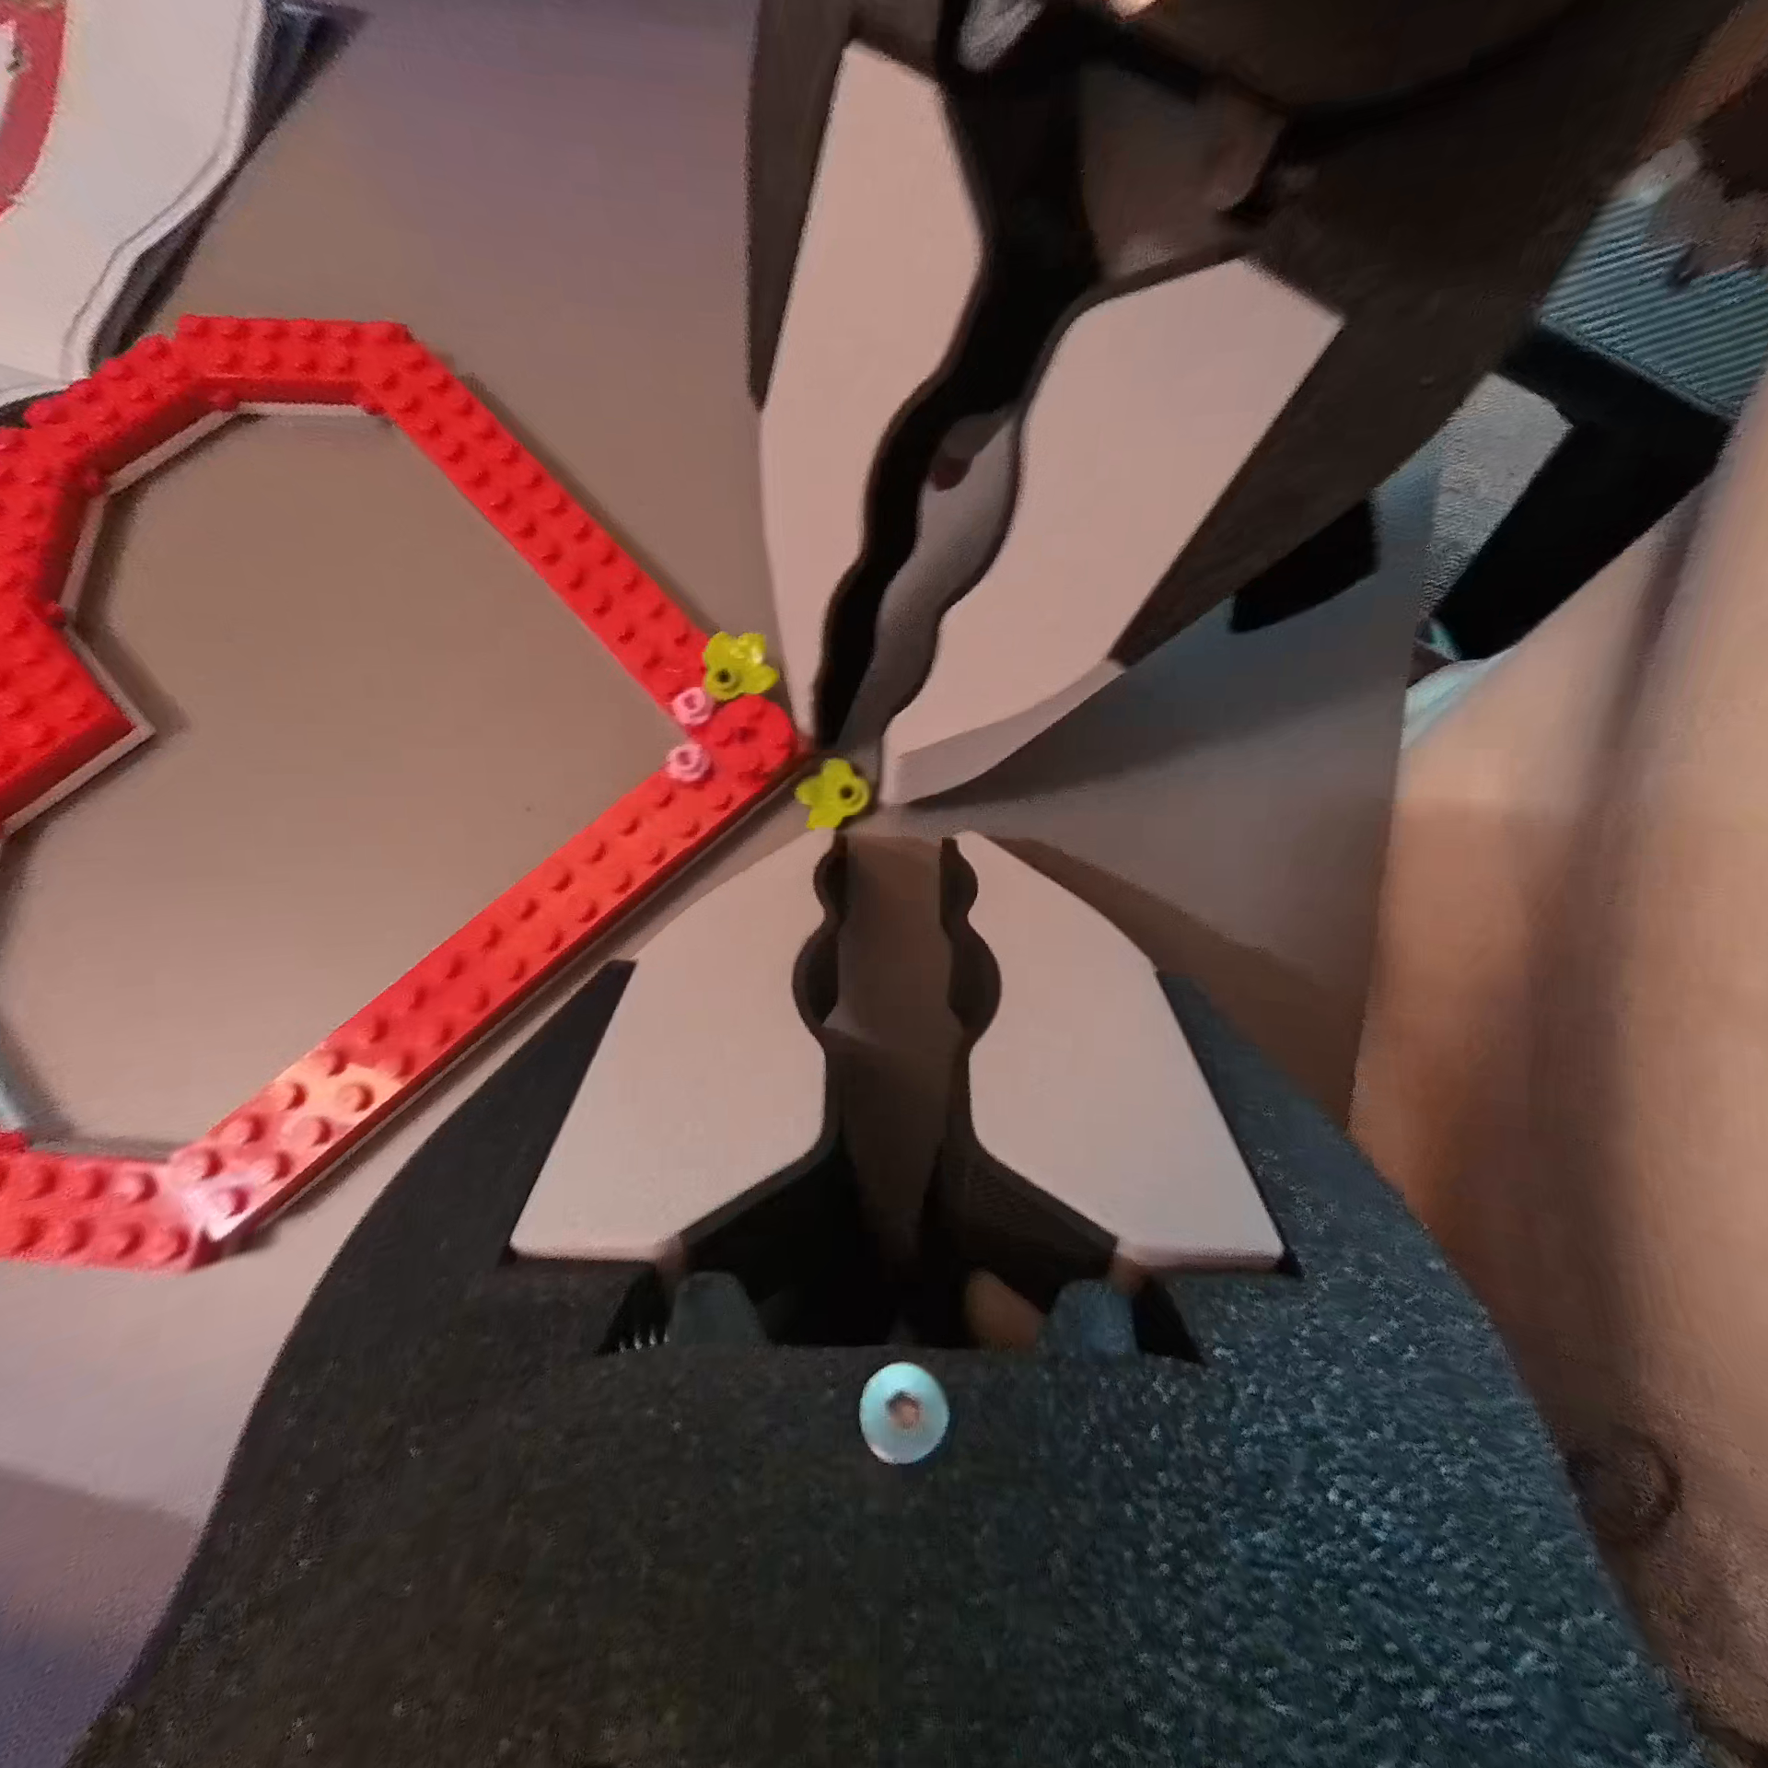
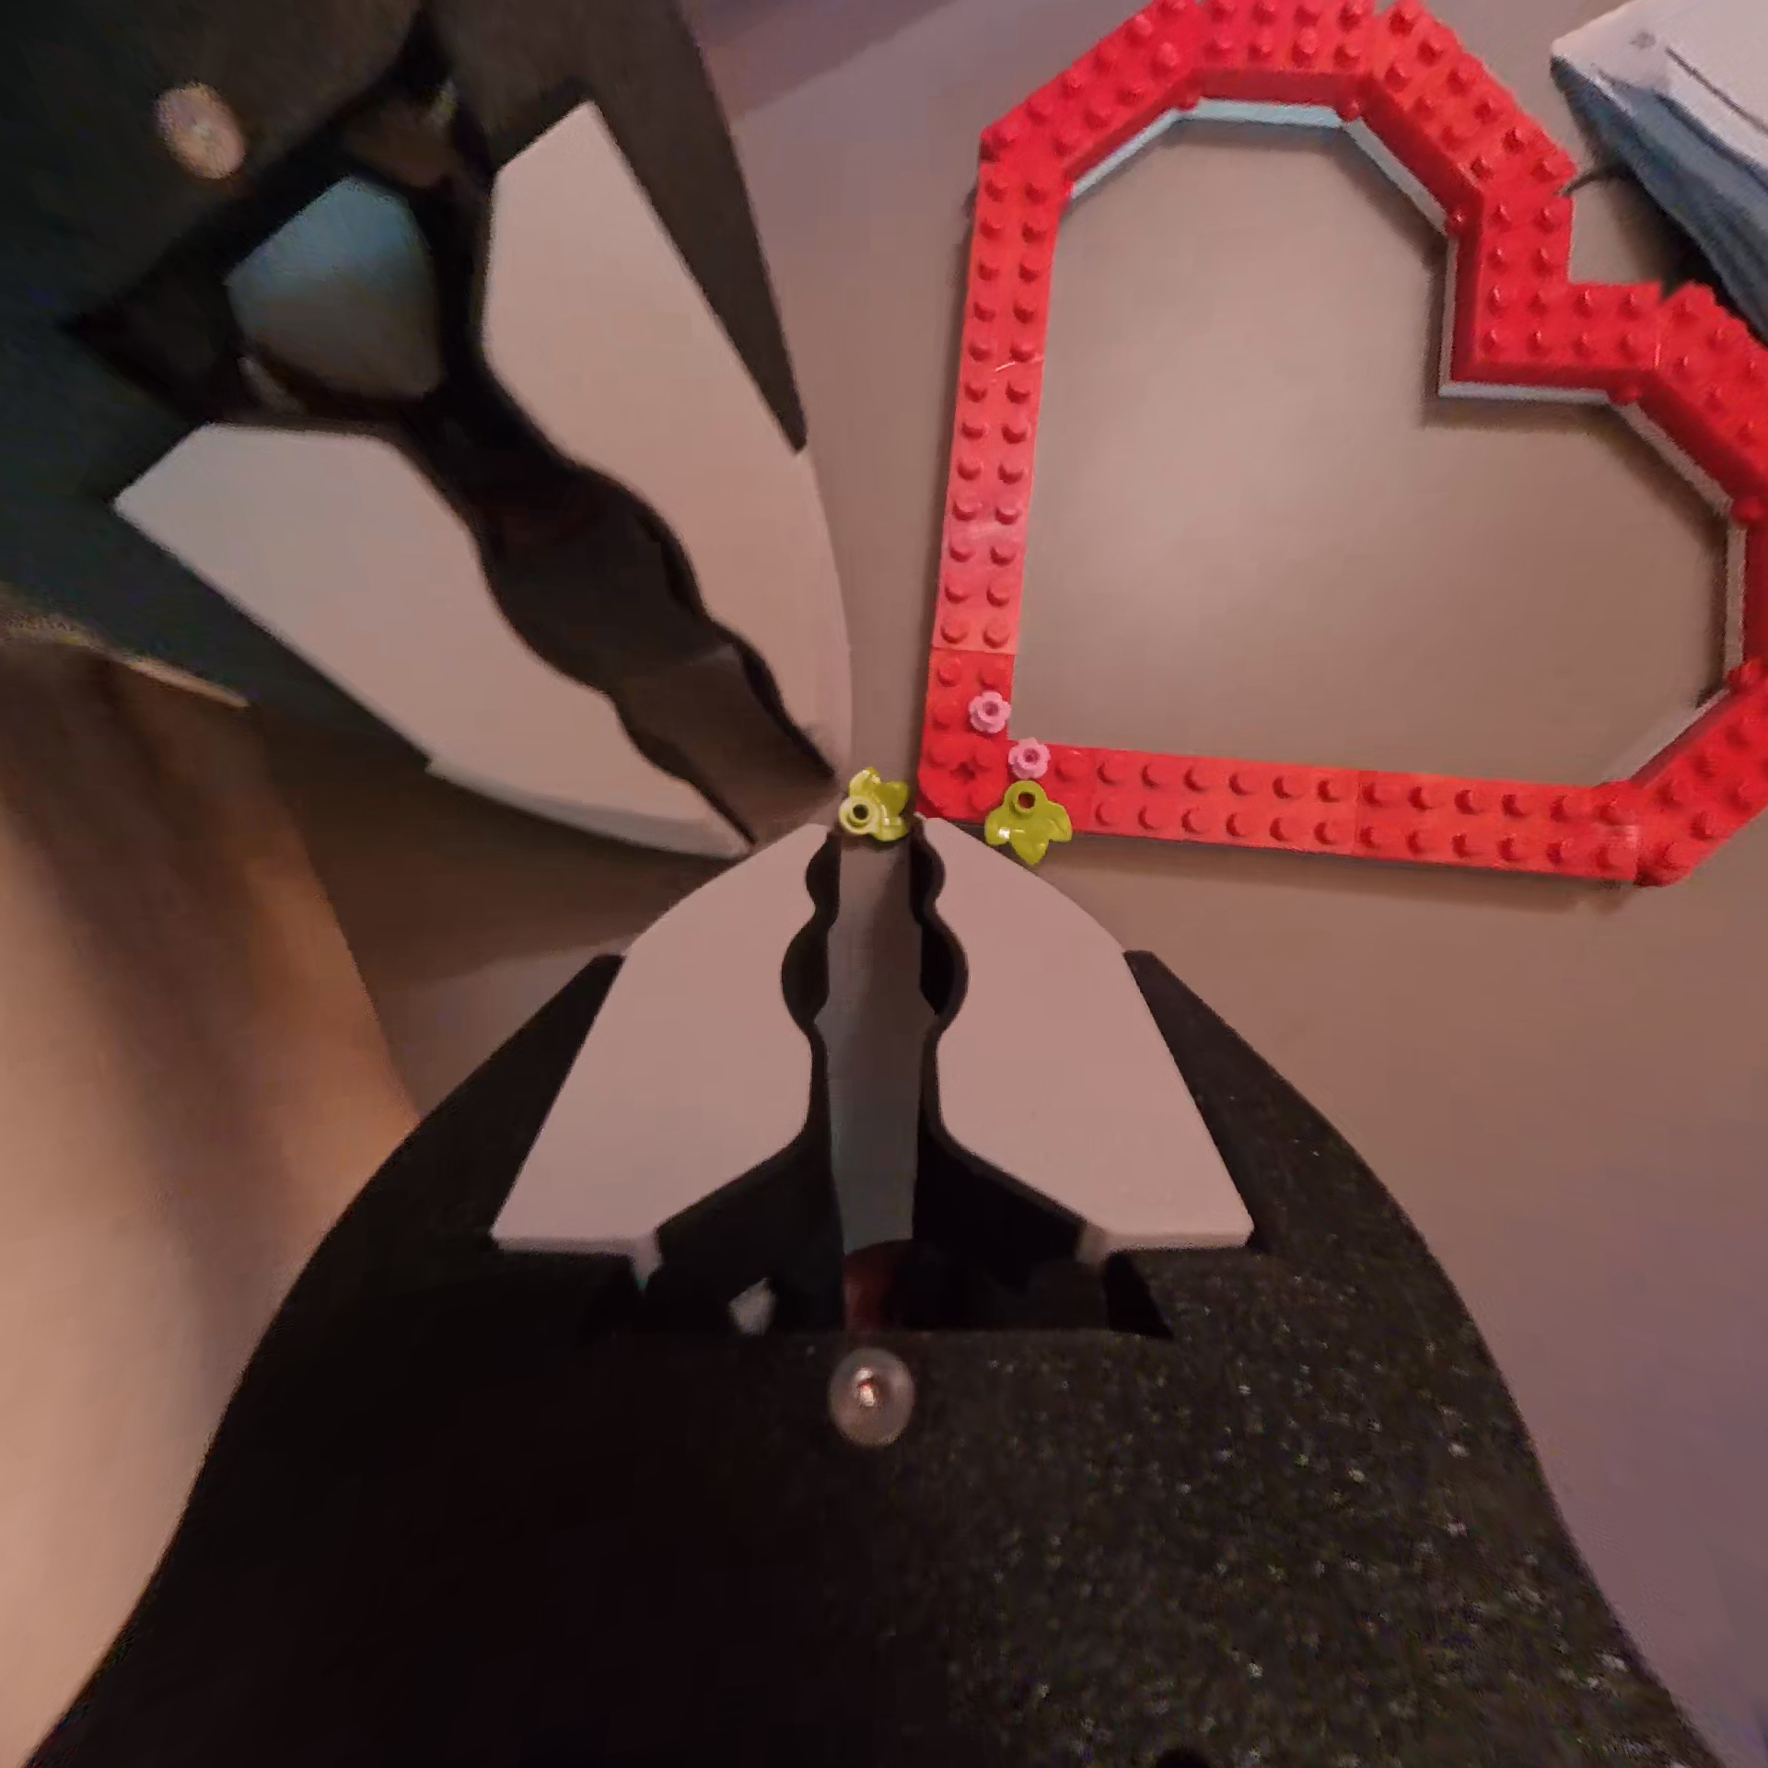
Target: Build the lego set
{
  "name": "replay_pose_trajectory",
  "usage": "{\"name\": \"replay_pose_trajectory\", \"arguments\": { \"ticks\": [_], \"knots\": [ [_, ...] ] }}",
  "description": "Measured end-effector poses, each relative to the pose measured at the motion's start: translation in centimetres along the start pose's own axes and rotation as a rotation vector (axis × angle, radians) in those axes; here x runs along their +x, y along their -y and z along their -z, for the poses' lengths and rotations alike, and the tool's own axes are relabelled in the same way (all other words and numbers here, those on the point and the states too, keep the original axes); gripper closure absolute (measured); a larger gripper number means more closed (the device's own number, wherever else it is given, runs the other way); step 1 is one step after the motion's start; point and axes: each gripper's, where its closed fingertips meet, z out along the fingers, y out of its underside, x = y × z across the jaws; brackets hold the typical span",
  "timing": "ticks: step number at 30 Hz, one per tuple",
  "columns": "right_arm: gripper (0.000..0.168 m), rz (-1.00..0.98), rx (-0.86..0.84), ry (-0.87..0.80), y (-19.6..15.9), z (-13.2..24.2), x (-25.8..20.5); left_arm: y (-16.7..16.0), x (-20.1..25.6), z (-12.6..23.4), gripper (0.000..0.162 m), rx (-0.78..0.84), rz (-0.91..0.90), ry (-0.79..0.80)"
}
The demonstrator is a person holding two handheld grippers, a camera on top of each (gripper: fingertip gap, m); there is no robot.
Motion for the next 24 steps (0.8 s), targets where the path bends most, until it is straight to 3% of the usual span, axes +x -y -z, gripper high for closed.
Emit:
{"name": "replay_pose_trajectory", "arguments": {
  "ticks": [5,10,16,24],
  "knots": [
    [0.153,-0.029,0.031,0.041,0.0,-0.4,-0.3,-0.2,2.7,0.2,0.146,-0.012,0.036,-0.155],
    [0.145,-0.03,0.023,0.042,0.2,-0.4,-0.7,-0.9,0.7,2.1,0.146,0.021,0.041,-0.046],
    [0.154,-0.004,0.05,-0.054,1.2,-1.3,-0.5,-0.6,-0.7,3.3,0.145,0.096,0.067,0.02],
    [0.155,0.22,0.145,0.265,1.2,-0.2,-3.4,-1.0,0.5,2.1,0.133,0.078,-0.155,-0.013]
  ]
}}
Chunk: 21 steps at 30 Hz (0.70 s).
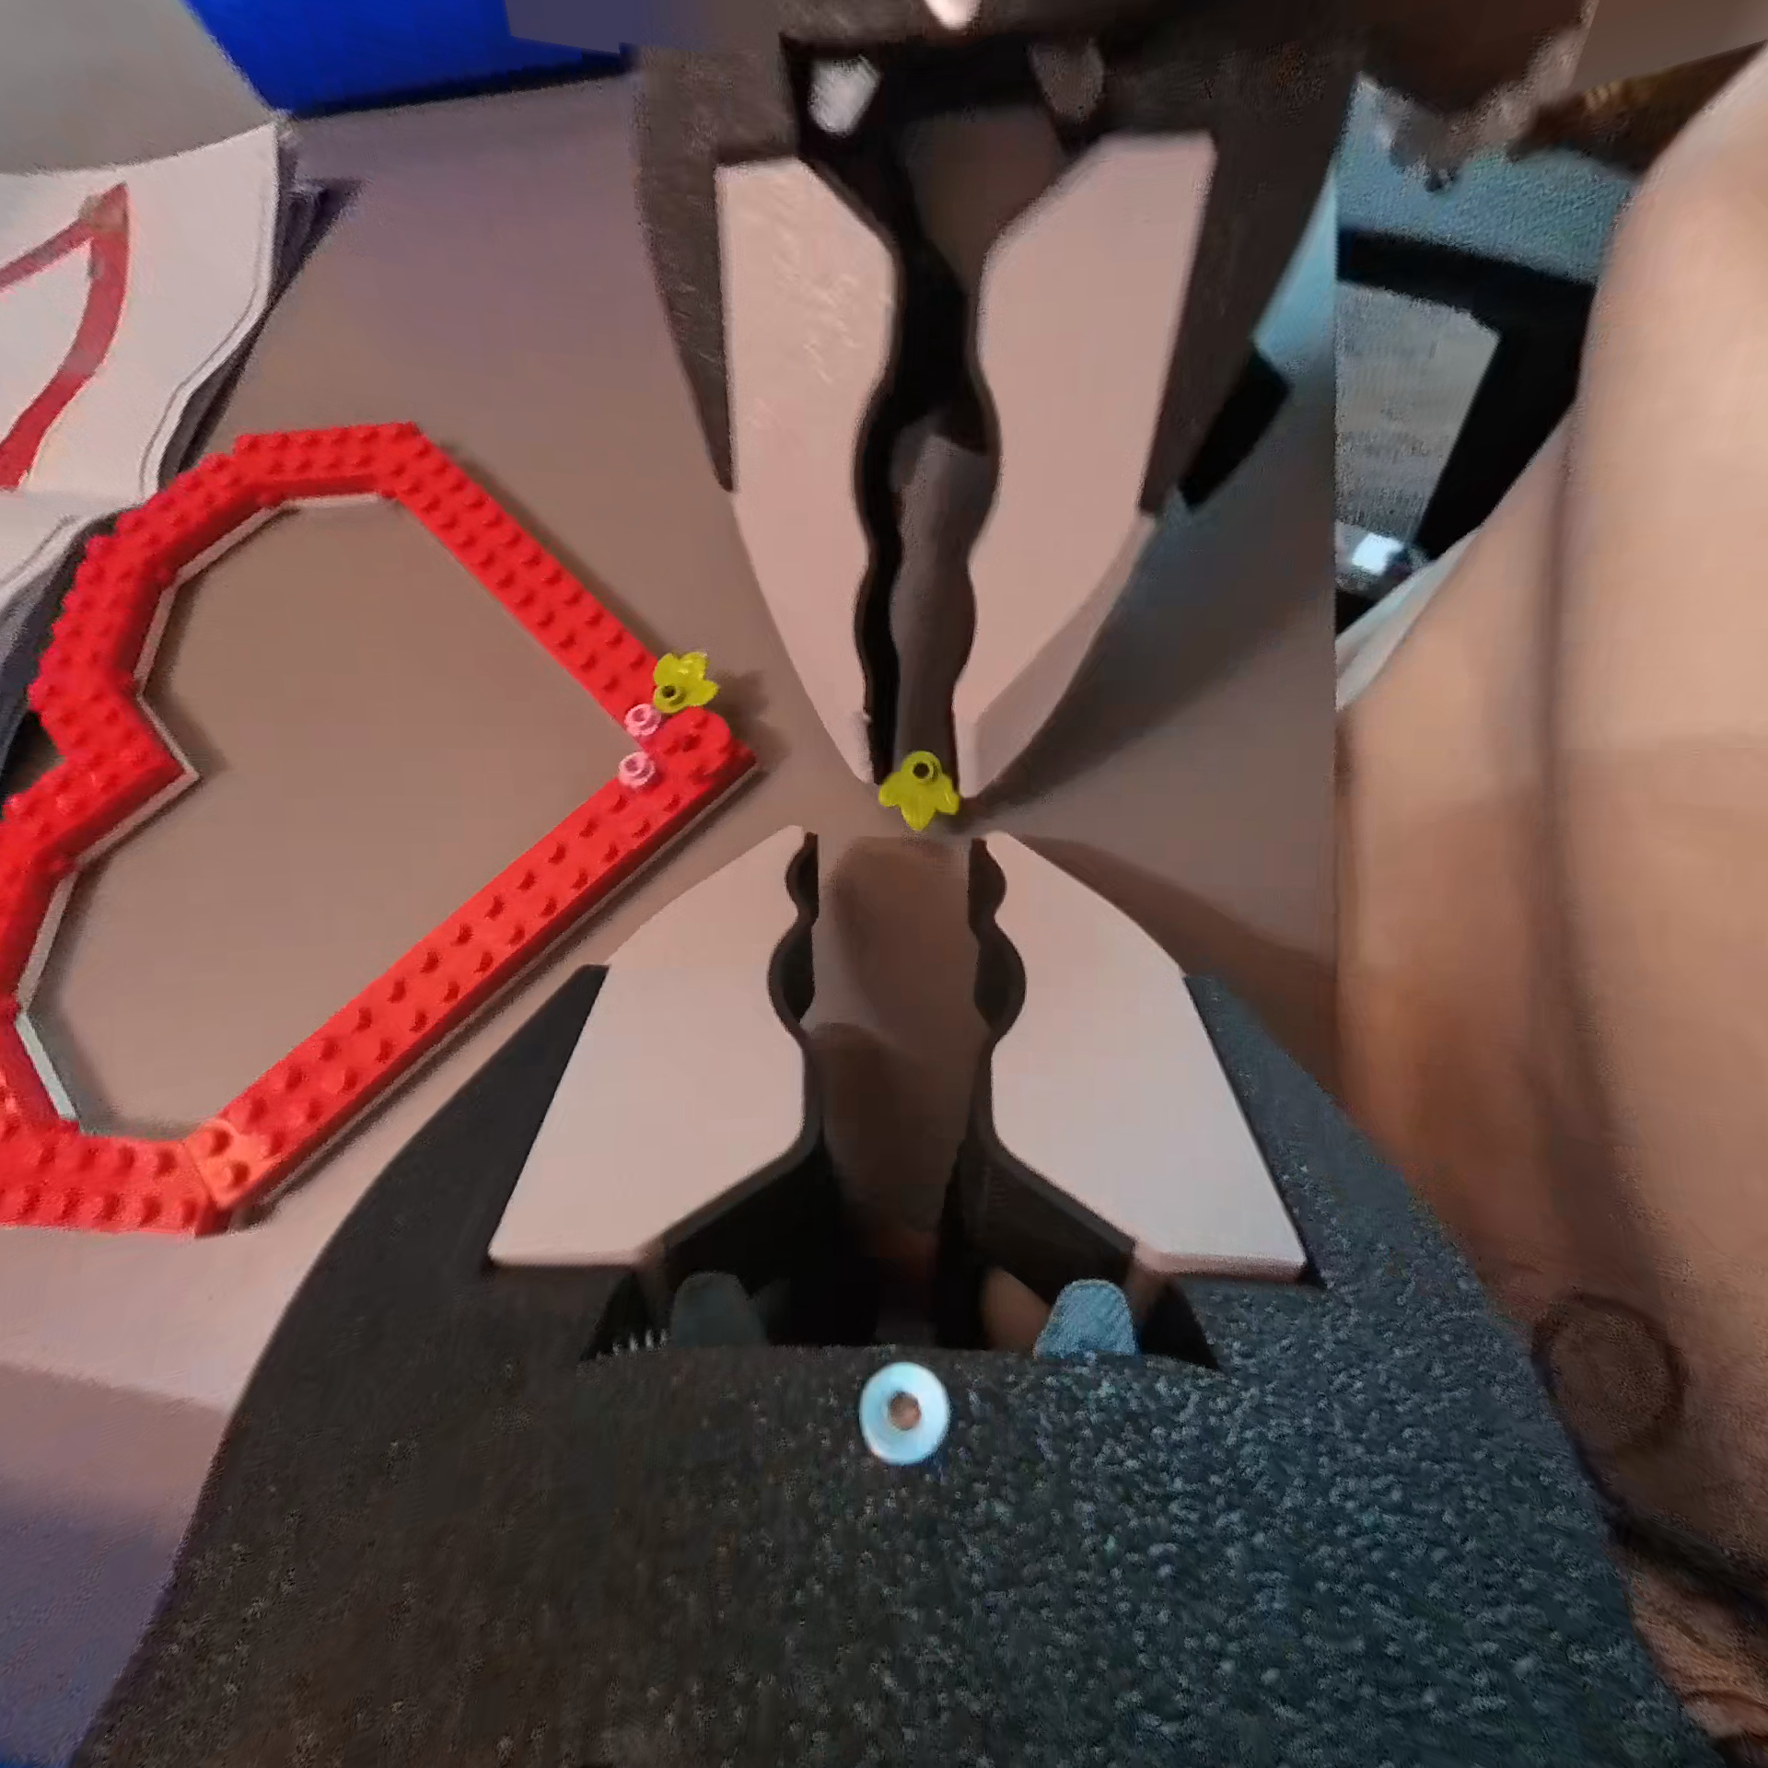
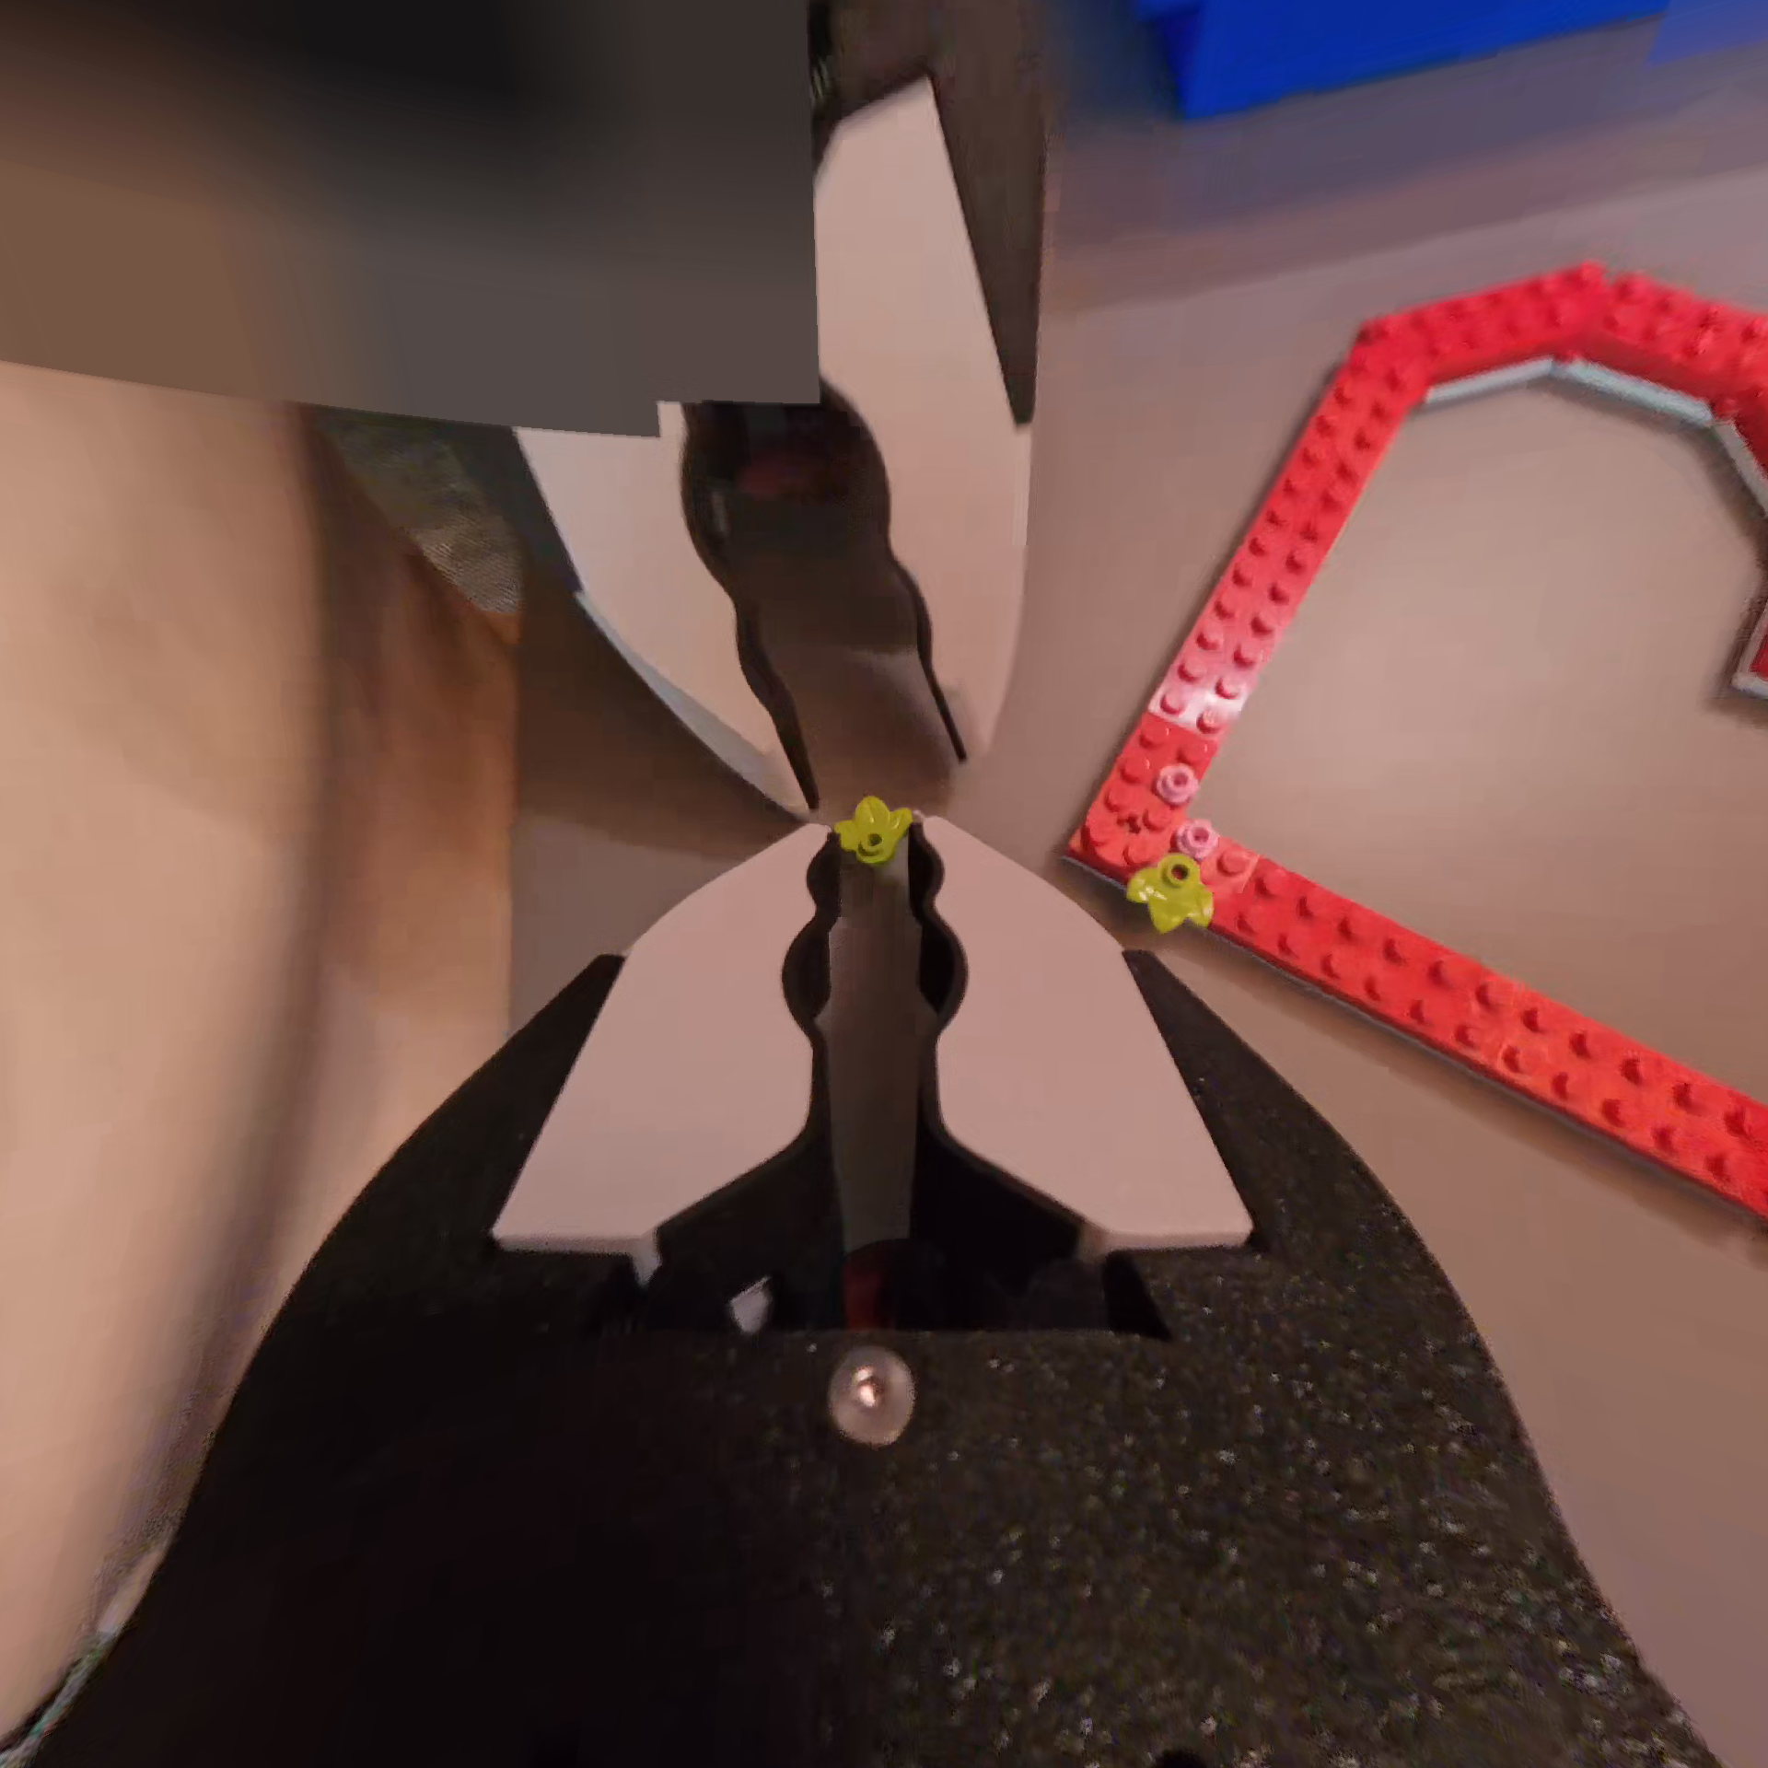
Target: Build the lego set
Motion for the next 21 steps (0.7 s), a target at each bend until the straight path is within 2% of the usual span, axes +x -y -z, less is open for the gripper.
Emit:
{"name": "replay_pose_trajectory", "arguments": {
  "ticks": [3,6,8,9,13,18,19,21],
  "knots": [
    [0.155,0.003,0.062,0.083,0.9,1.0,-0.4,0.6,0.1,-0.2,0.135,0.025,-0.114,0.035],
    [0.155,-0.027,0.049,0.113,0.8,1.1,-0.1,1.7,-0.6,0.3,0.139,0.072,-0.189,0.113],
    [0.155,-0.096,0.073,0.152,0.9,1.2,0.1,2.5,-1.2,0.9,0.139,0.124,-0.307,0.204],
    [0.167,-0.149,0.104,0.192,1.2,1.4,0.1,3.2,-1.4,1.4,0.141,0.175,-0.371,0.264],
    [0.168,-0.284,0.239,0.338,2.7,2.8,0.4,4.1,-1.5,2.3,0.144,0.254,-0.555,0.375],
    [0.16,-0.241,0.133,0.291,1.3,1.9,0.5,0.6,-3.0,2.5,0.146,0.043,-0.572,0.389],
    [0.157,-0.219,0.111,0.265,1.1,1.6,0.2,-0.2,-3.3,3.1,0.146,0.014,-0.556,0.389],
    [0.154,-0.161,0.07,0.198,0.7,0.8,-0.4,-1.2,-5.1,5.5,0.147,-0.01,-0.505,0.487]
  ]
}}
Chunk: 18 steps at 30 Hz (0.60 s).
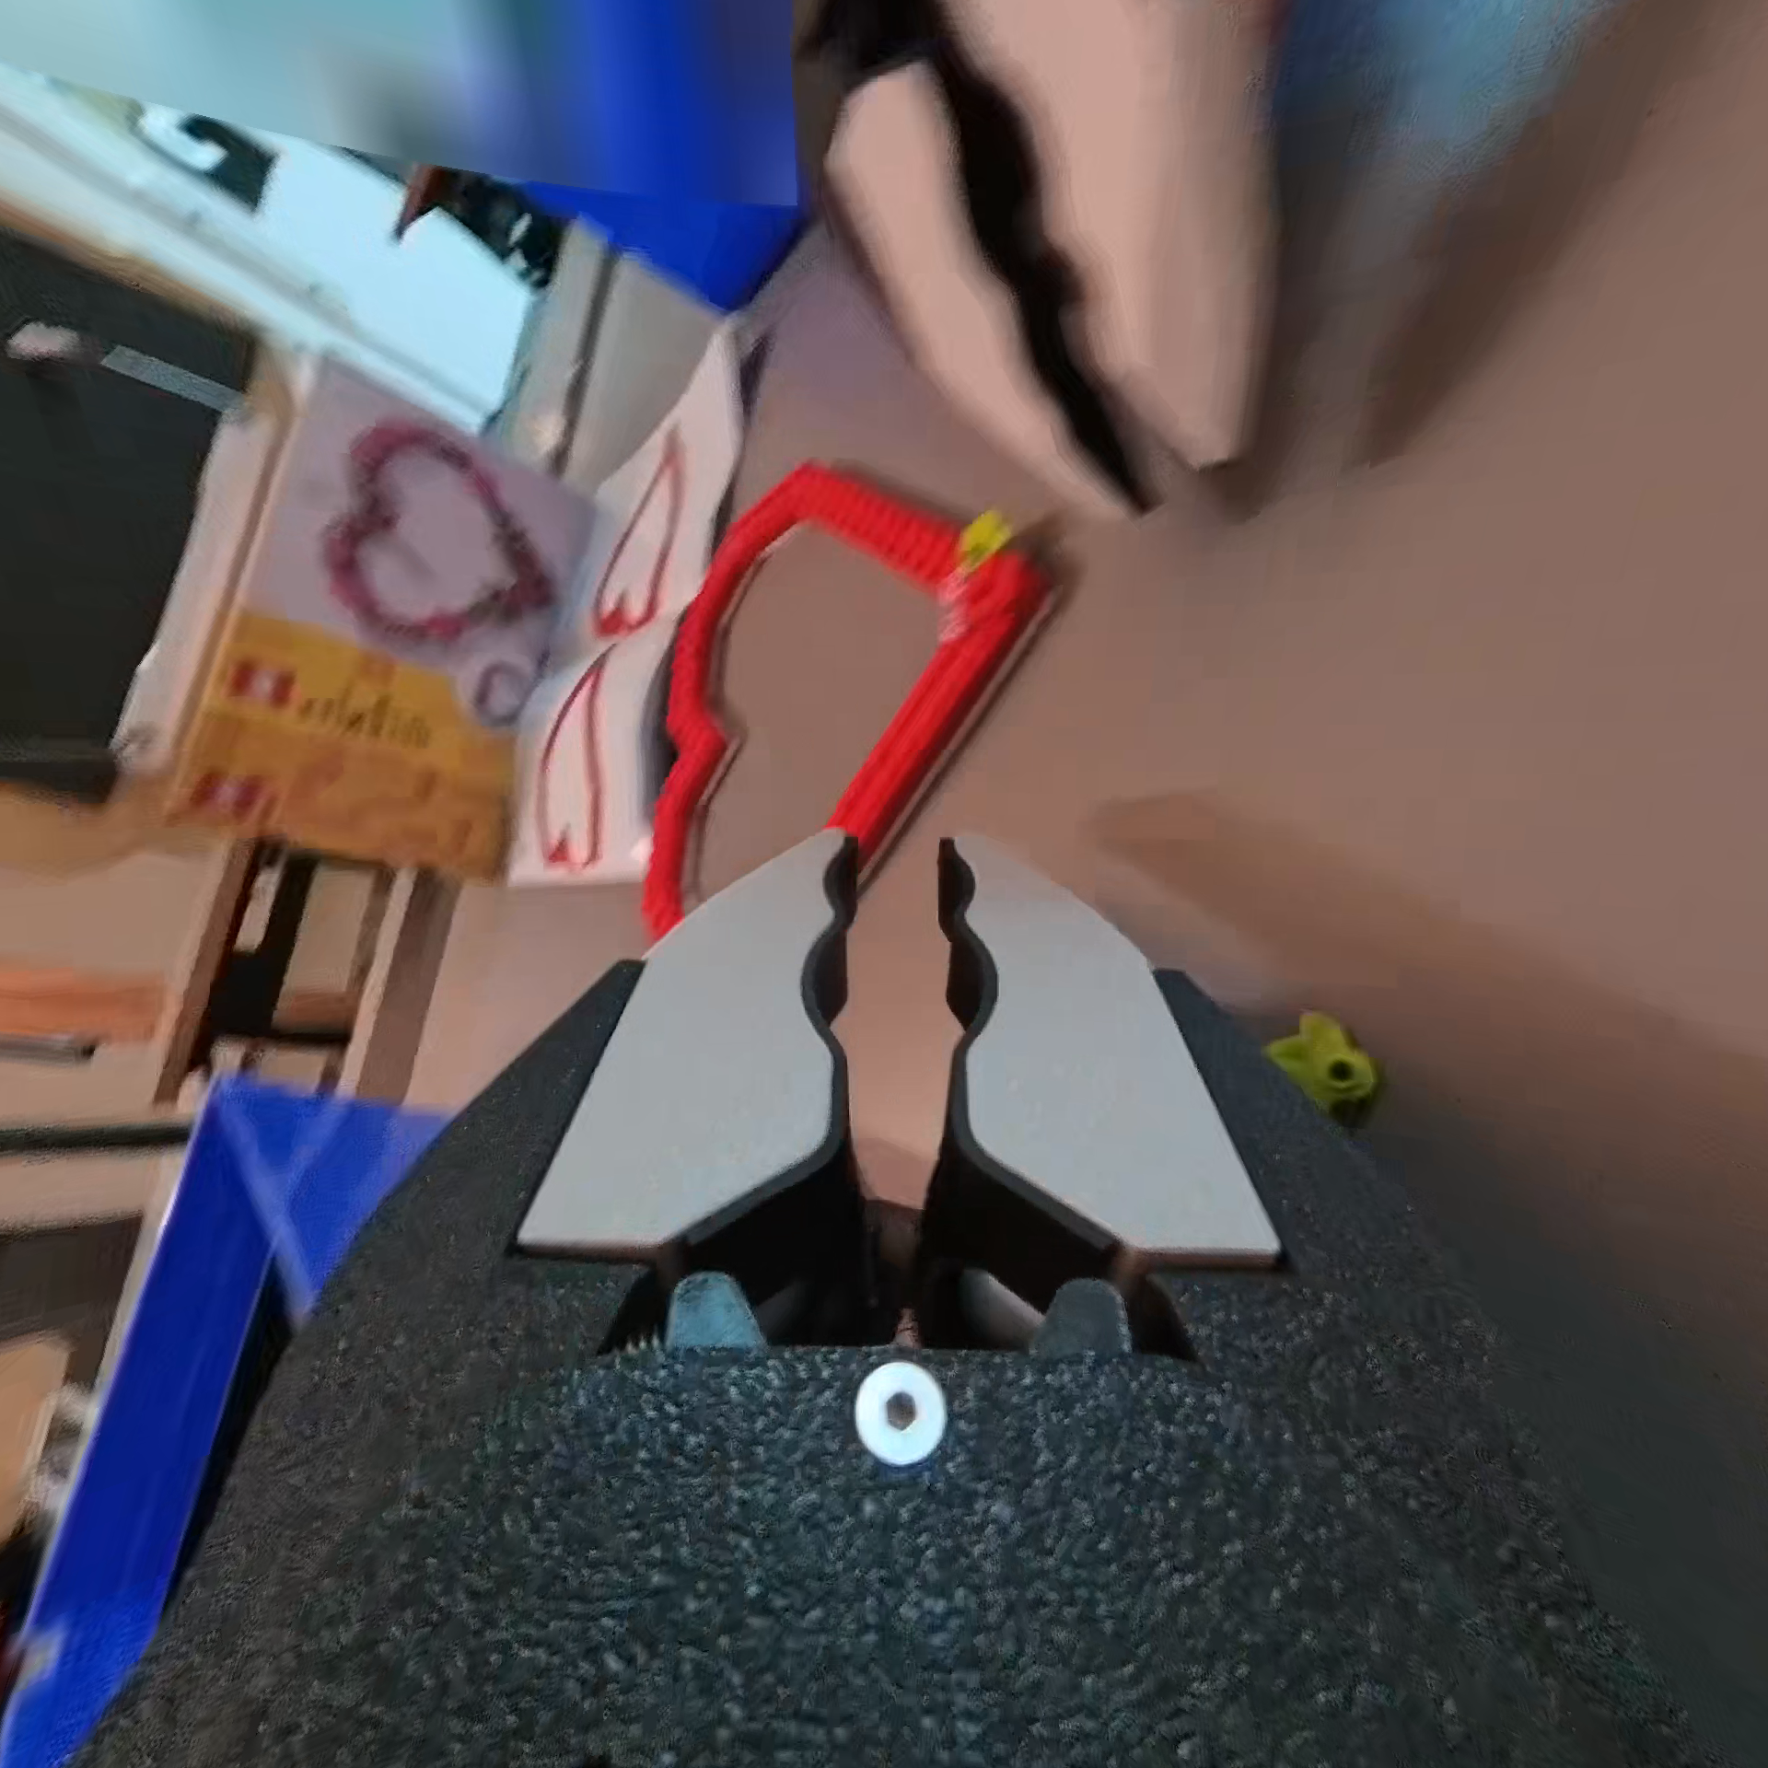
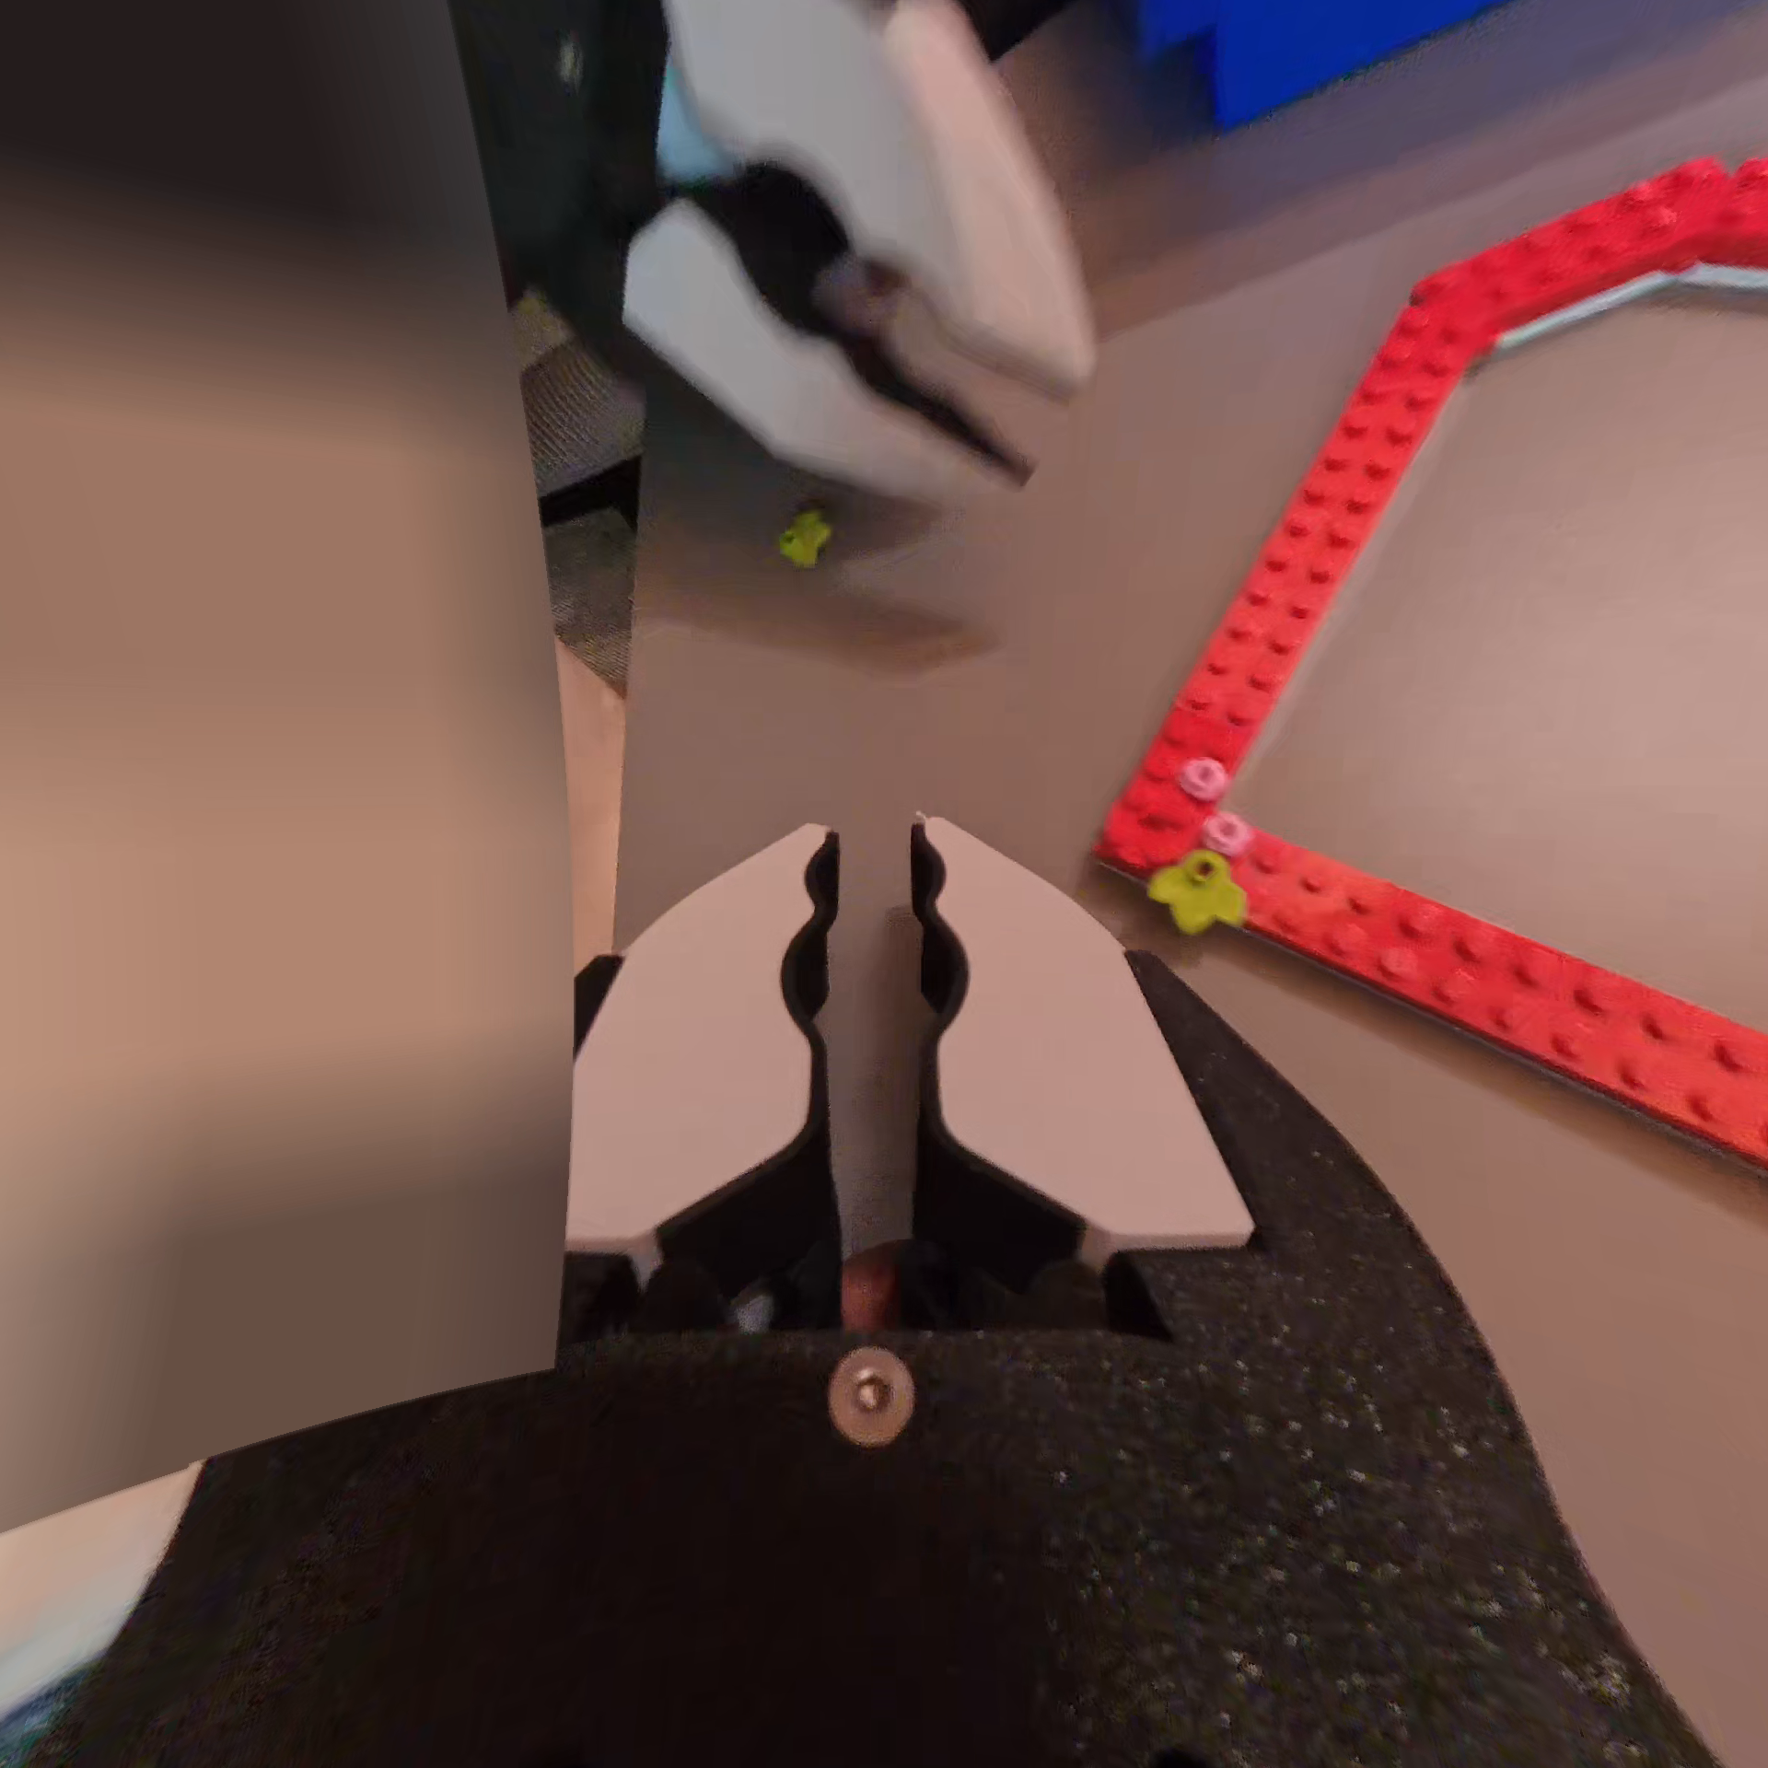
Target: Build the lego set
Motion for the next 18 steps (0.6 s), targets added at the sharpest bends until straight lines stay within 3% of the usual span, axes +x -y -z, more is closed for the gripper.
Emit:
{"name": "replay_pose_trajectory", "arguments": {
  "ticks": [2,5,10,18],
  "knots": [
    [0.152,0.055,0.001,-0.006,0.3,-1.4,-1.5,-1.3,-1.4,1.9,0.149,-0.019,0.102,0.044],
    [0.146,0.117,0.033,-0.007,1.7,-3.6,-3.2,-2.2,-0.5,4.8,0.148,-0.034,0.266,-0.076],
    [0.144,0.188,-0.012,-0.128,3.8,-6.9,-1.7,-3.3,2.3,7.1,0.144,-0.055,0.449,-0.294],
    [0.146,0.329,-0.108,-0.143,4.4,-9.7,-1.4,-3.7,5.5,6.3,0.145,-0.158,0.348,-0.39]
  ]
}}
